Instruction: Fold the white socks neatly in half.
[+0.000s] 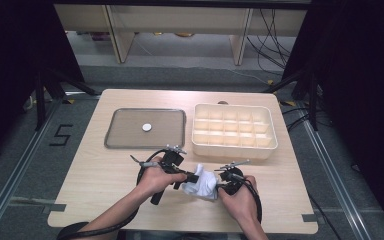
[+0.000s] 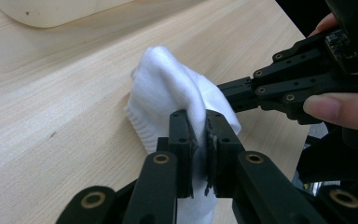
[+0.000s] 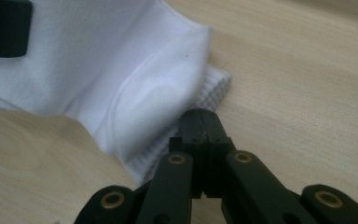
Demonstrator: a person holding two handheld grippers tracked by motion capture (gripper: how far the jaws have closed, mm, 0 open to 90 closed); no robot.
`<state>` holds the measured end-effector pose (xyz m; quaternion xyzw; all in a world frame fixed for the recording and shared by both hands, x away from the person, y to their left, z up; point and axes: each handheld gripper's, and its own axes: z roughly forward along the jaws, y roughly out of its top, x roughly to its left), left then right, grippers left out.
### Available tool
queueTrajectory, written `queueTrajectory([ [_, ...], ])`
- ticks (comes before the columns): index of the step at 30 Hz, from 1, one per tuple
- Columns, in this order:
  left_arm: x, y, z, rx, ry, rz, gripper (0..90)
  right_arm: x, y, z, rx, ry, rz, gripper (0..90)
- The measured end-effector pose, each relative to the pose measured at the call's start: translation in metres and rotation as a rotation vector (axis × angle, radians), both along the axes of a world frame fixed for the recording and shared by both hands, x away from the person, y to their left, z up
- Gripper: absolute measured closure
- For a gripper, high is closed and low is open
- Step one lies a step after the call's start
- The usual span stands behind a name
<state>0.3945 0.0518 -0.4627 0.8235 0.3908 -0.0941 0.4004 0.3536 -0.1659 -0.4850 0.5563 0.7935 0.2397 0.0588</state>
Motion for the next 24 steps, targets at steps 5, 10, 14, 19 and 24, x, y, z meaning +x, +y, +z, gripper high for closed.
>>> queueTrajectory([
  [5,-0.0004,-0.0013,0.0002,0.001,0.0,-0.003,81.9,0.0001,0.0019,0.0001,-0.007,-0.006,0.004,90.0],
  [10,-0.0009,-0.0025,0.0005,-0.006,0.0,0.0,81.9,0.0001,0.0036,0.0,0.002,-0.01,0.023,90.0],
  [14,-0.0005,-0.0035,0.0001,-0.017,-0.004,-0.008,81.9,-0.0007,0.0065,0.0001,-0.005,0.005,0.007,90.0],
  [19,-0.001,-0.0052,0.0002,-0.015,-0.006,-0.005,81.9,-0.0004,0.0064,-0.0018,-0.007,-0.011,0.038,90.0],
  [24,-0.0007,-0.0058,0.0006,-0.013,-0.004,-0.013,81.9,-0.0009,0.0077,-0.0017,0.006,-0.006,0.039,90.0],
])
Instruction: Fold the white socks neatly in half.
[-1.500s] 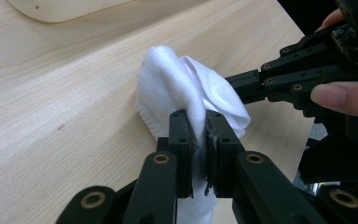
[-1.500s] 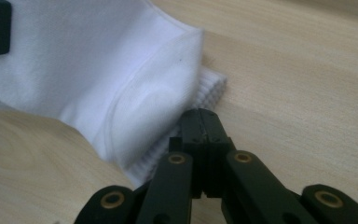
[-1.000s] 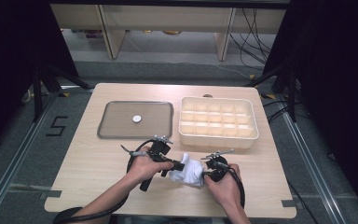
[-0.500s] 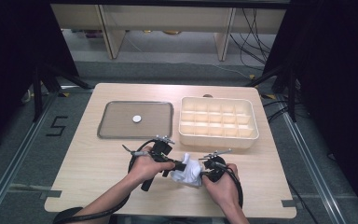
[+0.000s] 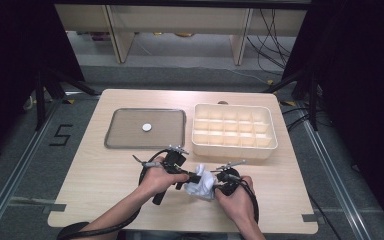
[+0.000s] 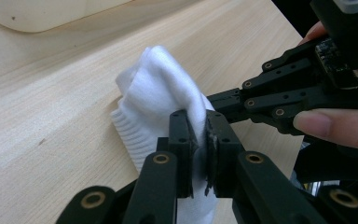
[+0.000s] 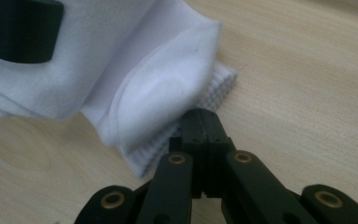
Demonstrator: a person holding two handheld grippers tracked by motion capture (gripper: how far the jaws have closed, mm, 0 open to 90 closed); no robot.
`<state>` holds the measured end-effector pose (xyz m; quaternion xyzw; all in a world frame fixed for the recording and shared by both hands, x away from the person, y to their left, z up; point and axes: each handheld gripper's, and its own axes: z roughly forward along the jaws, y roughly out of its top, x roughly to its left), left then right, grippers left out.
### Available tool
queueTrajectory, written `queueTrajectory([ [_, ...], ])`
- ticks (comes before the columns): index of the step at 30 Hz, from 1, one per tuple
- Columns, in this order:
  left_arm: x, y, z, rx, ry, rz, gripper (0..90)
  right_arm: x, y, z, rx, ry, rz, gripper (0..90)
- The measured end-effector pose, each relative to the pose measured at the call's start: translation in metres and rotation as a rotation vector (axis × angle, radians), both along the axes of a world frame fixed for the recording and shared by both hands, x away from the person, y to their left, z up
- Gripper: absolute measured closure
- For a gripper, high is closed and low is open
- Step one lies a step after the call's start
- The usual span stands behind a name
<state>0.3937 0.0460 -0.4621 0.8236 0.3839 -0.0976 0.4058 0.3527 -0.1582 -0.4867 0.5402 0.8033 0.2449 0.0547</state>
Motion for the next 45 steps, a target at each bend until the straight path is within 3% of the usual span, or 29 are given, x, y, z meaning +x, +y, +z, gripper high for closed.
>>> queueTrajectory([
  [1,0.0,-0.001,0.0,0.001,-0.003,0.004,81.8,0.0,0.0,0.0,0.009,-0.004,0.004,90.0],
  [2,0.0,-0.001,0.001,0.01,-0.002,0.001,81.8,0.0,0.0,0.0,-0.019,0.0,-0.003,90.0],
  [3,-0.001,-0.002,-0.001,-0.02,-0.011,0.014,81.8,0.0,0.001,0.0,0.004,-0.004,0.0,90.0],
  [6,-0.001,-0.002,0.001,0.008,-0.005,0.001,81.8,0.0,0.001,-0.001,-0.005,-0.016,0.009,90.0],
  [8,-0.001,-0.003,0.001,-0.005,-0.004,0.002,81.8,-0.001,0.003,0.0,-0.002,-0.009,0.008,90.0],
  [11,-0.001,-0.003,0.002,0.019,-0.005,-0.002,81.8,-0.001,0.004,0.0,-0.004,-0.001,0.001,90.0],
  [14,-0.001,-0.005,0.0,-0.014,-0.017,0.009,81.8,0.0,0.004,-0.001,0.003,-0.002,0.016,90.0],
  [15,-0.001,-0.004,0.003,0.01,-0.008,-0.003,81.8,0.0,0.004,-0.001,0.001,-0.002,0.02,90.0],
  [17,0.0,-0.005,0.002,0.003,-0.011,-0.012,81.8,0.0,0.004,-0.002,-0.027,-0.008,0.024,90.0],
  [19,-0.001,-0.005,0.003,0.009,-0.013,-0.006,81.7,0.0,0.004,-0.002,-0.022,-0.004,0.038,90.0],
  [20,-0.001,-0.006,0.001,-0.012,-0.018,0.001,81.8,-0.001,0.006,-0.001,-0.017,0.003,0.015,90.0],
  [22,-0.001,-0.006,0.003,0.014,-0.01,-0.009,81.7,-0.001,0.006,-0.001,-0.007,-0.006,0.023,90.0],
  [24,-0.002,-0.007,0.003,0.007,-0.007,-0.005,81.7,0.0,0.006,-0.003,-0.005,-0.019,0.038,90.0],
  [27,-0.002,-0.007,0.003,0.016,-0.01,-0.01,81.7,0.0,0.006,-0.003,-0.011,-0.011,0.039,90.0],
  [29,-0.002,-0.008,0.002,-0.004,-0.02,-0.006,81.7,-0.001,0.008,-0.003,0.005,-0.013,0.023,90.0],
  [30,-0.002,-0.008,0.004,0.019,-0.013,-0.016,81.7,-0.001,0.008,-0.002,-0.001,-0.008,0.017,90.0],
  [32,-0.001,-0.009,0.002,-0.007,-0.013,-0.022,81.7,-0.002,0.008,-0.002,-0.004,-0.008,0.03,90.0],
  [36,-0.002,-0.01,0.003,0.009,-0.01,-0.012,81.7,-0.002,0.01,-0.003,-0.013,0.015,0.009,90.0],
  [38,-0.003,-0.01,0.004,0.016,-0.007,-0.013,81.7,-0.001,0.009,-0.004,-0.014,-0.005,0.041,90.0],
  [40,-0.003,-0.012,0.001,-0.017,-0.019,0.002,81.7,-0.001,0.01,-0.004,-0.012,-0.005,0.034,90.0],
  [41,-0.003,-0.011,0.003,0.007,-0.011,-0.011,81.7,-0.002,0.011,-0.004,-0.009,-0.001,0.032,90.0],
  [44,-0.002,-0.011,0.002,0.005,-0.015,-0.025,81.6,-0.002,0.011,-0.004,-0.016,-0.003,0.039,90.0],
  [45,-0.003,-0.011,0.003,0.023,-0.017,-0.023,81.6,-0.003,0.012,-0.003,-0.005,-0.007,0.038,90.0],
])
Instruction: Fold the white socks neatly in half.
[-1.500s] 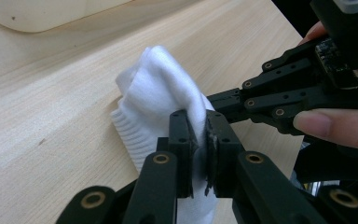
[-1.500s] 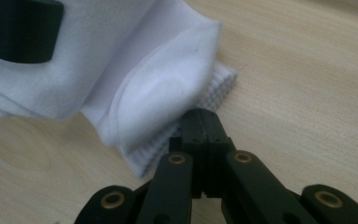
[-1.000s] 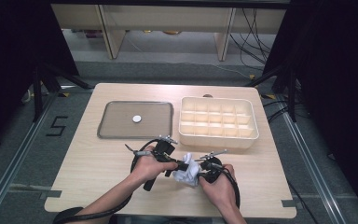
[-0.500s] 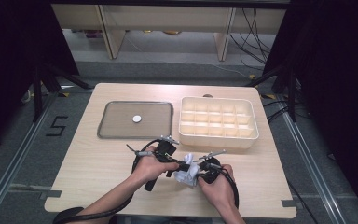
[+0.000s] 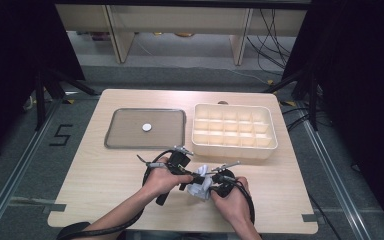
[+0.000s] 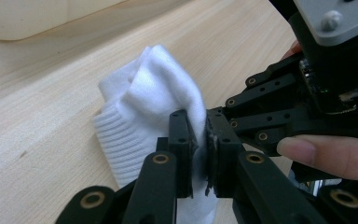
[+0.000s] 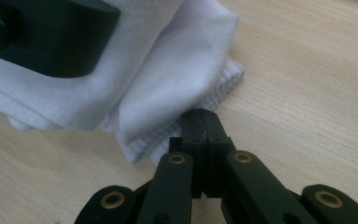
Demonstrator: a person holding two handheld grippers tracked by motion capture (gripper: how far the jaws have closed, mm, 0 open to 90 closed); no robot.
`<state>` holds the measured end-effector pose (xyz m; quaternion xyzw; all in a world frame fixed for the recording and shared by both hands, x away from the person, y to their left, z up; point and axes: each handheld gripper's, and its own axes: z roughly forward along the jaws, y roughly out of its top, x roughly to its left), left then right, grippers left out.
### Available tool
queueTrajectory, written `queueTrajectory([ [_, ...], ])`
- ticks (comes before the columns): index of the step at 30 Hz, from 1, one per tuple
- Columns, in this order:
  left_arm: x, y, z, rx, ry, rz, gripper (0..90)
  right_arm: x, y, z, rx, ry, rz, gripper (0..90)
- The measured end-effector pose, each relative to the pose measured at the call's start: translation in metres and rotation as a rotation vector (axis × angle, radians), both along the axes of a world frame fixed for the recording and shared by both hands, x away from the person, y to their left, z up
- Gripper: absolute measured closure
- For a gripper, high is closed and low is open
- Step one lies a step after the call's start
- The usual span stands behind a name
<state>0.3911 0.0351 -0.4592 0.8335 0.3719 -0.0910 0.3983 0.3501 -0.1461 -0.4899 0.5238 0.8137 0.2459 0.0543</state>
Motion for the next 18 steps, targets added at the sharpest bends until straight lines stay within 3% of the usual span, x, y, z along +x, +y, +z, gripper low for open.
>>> queueTrajectory([
  [1,-0.0001,-0.0002,0.0001,0.003,-0.001,-0.002,81.6,-0.0002,0.0003,0.0002,-0.002,0.004,-0.002,90.0],
  [2,-0.0009,-0.0018,-0.0026,-0.032,-0.011,0.015,81.5,-0.0002,0.0005,0.0002,-0.002,0.006,-0.002,90.0],
  [3,-0.0005,-0.0008,-0.0003,-0.001,-0.001,0.001,81.5,-0.0006,0.0009,0.0005,-0.002,0.011,-0.003,90.0],
  [7,-0.0005,-0.0016,-0.0015,-0.017,-0.001,-0.001,81.4,0.0008,0.0005,-0.0019,-0.021,-0.006,0.002,90.0],
  [10,-0.0003,-0.0019,-0.0018,-0.019,-0.003,-0.002,81.3,0.0004,0.0024,-0.0014,-0.003,0.0,0.002,90.0],
  [18,-0.0012,-0.0042,-0.0028,0.006,-0.001,0.005,81.1,0.0005,0.0054,-0.0011,-0.007,0.005,0.011,90.0],
])
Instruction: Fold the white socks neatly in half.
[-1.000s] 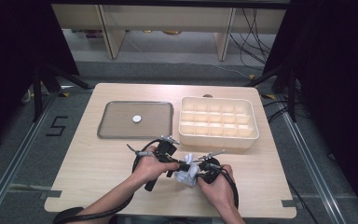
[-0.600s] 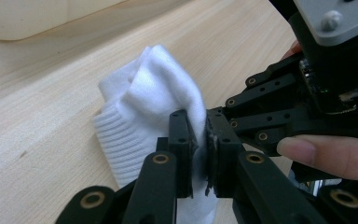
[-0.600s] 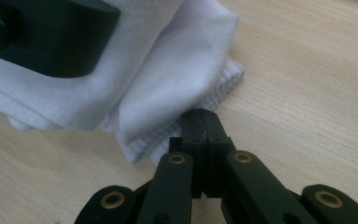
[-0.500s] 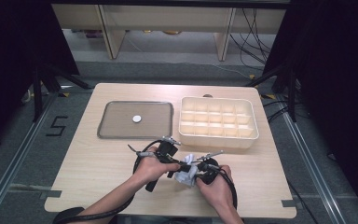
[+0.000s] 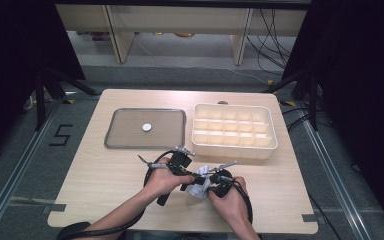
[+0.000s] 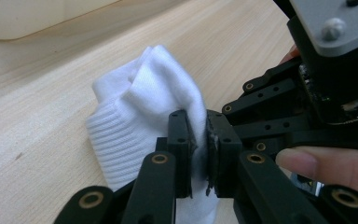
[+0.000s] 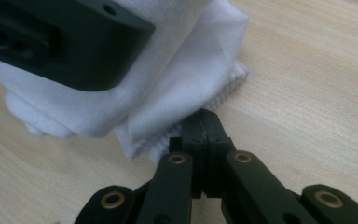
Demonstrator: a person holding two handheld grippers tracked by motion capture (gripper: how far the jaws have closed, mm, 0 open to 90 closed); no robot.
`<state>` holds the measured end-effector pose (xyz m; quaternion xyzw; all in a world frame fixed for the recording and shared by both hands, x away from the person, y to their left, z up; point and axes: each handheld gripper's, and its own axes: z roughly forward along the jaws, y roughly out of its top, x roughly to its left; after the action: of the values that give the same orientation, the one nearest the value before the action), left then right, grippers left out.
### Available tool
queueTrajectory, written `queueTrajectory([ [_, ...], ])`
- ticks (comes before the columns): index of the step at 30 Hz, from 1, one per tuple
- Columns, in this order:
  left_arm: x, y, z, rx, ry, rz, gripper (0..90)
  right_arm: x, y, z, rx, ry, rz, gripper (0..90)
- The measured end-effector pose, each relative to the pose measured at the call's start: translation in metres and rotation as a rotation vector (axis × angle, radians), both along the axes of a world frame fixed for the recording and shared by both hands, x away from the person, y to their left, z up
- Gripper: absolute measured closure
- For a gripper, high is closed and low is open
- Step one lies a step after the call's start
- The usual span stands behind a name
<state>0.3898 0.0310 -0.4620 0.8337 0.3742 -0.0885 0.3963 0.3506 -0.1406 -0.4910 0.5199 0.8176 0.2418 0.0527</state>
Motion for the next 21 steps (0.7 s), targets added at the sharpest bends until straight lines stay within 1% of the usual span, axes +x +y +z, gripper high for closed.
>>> queueTrajectory([
  [1,0.0,0.0,-0.001,0.012,-0.002,-0.005,81.1,0.0,0.001,0.0,0.003,0.008,-0.009,90.0],
  [2,0.0,-0.001,-0.002,0.011,-0.001,-0.001,81.1,0.0,0.001,0.0,0.004,0.008,-0.006,90.0],
  [3,-0.001,-0.002,-0.003,0.02,0.0,-0.004,81.1,0.0,0.001,0.0,0.006,0.007,-0.007,90.0],
  [4,-0.001,-0.003,-0.005,0.002,-0.002,-0.004,81.1,0.0,0.0,-0.001,0.001,0.0,-0.013,90.0],
  [5,-0.001,-0.003,-0.005,0.018,-0.006,-0.008,81.1,0.0,-0.001,0.0,0.003,-0.002,-0.006,90.0],
  [6,-0.002,-0.003,-0.005,0.024,-0.002,-0.01,81.1,0.0,-0.001,0.0,0.016,-0.002,-0.005,89.8],
  [7,-0.002,-0.004,-0.006,0.024,-0.01,-0.015,81.1,0.0,-0.002,0.001,0.012,0.01,-0.019,89.2],
  [8,-0.002,-0.005,-0.006,0.033,-0.012,-0.008,81.2,0.001,-0.004,0.002,0.019,0.006,-0.011,88.0],
  [9,-0.002,-0.005,-0.007,0.025,-0.017,-0.012,81.2,0.002,-0.007,0.004,0.017,0.007,-0.015,87.3],
  [10,-0.002,-0.005,-0.008,0.022,-0.017,-0.014,81.2,0.002,-0.011,0.007,0.023,-0.002,-0.018,86.4],
  [11,-0.002,-0.006,-0.008,0.028,-0.019,-0.014,81.2,0.003,-0.013,0.01,0.032,-0.012,-0.024,85.6],
  [12,-0.003,-0.006,-0.007,0.045,-0.019,-0.013,81.2,0.005,-0.018,0.014,0.04,-0.029,-0.031,83.8],
  [13,-0.003,-0.006,-0.007,0.047,-0.025,-0.016,81.2,0.005,-0.019,0.017,0.058,-0.031,-0.054,82.6],
  [14,-0.003,-0.007,-0.008,0.044,-0.026,-0.017,81.2,0.007,-0.023,0.021,0.066,-0.047,-0.051,80.8],
  [15,-0.003,-0.007,-0.008,0.043,-0.03,-0.02,81.2,0.009,-0.025,0.025,0.078,-0.06,-0.068,79.7],
  [16,-0.003,-0.007,-0.008,0.054,-0.033,-0.018,81.2,0.011,-0.027,0.028,0.104,-0.063,-0.078,78.4],
  [17,-0.003,-0.007,-0.008,0.053,-0.033,-0.018,81.2,0.013,-0.029,0.032,0.109,-0.069,-0.086,77.5],
  [18,-0.004,-0.008,-0.008,0.05,-0.034,-0.017,81.2,0.014,-0.029,0.036,0.133,-0.058,-0.114,75.7],
  [19,-0.004,-0.008,-0.008,0.059,-0.035,-0.017,81.1,0.016,-0.029,0.039,0.143,-0.062,-0.115,74.1],
  [20,-0.004,-0.009,-0.008,0.056,-0.04,-0.018,81.1,0.017,-0.028,0.041,0.14,-0.065,-0.125,72.8],
  [21,-0.005,-0.009,-0.009,0.053,-0.042,-0.018,81.1,0.019,-0.027,0.043,0.162,-0.068,-0.12,71.1],
])
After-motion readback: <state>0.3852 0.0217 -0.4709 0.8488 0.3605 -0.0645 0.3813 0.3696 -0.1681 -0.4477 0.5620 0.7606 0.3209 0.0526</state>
